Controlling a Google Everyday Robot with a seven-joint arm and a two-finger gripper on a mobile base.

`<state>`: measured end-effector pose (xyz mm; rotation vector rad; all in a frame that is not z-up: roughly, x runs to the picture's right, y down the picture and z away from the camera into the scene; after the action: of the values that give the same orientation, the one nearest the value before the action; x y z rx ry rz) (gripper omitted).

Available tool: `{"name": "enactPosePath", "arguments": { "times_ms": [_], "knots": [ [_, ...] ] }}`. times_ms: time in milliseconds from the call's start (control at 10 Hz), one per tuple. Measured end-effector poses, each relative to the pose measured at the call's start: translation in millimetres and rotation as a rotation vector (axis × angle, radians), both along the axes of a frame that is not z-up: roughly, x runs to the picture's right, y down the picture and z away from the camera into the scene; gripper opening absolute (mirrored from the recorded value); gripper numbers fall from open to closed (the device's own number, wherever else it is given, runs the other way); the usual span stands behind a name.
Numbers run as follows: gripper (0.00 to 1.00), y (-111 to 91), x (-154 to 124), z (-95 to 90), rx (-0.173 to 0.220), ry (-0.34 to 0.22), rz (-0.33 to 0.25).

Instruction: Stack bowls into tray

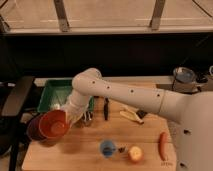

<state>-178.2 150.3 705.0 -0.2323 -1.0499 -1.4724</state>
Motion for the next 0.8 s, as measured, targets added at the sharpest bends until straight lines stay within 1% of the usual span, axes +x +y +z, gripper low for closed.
{"name": "enactPosePath", "arguments": {
  "times_ms": [300, 400, 600, 800],
  "knots": [
    [0.00, -8, -16, 12.1, -0.013, -0.025, 0.007],
    [0.00, -10, -26, 14.0, -0.014, -0.034, 0.003],
    [0.00, -11, -49, 19.5, -0.019, -0.049, -0.013],
    [0.00, -9, -69, 20.0, -0.013, -0.059, -0.040]
  ]
}}
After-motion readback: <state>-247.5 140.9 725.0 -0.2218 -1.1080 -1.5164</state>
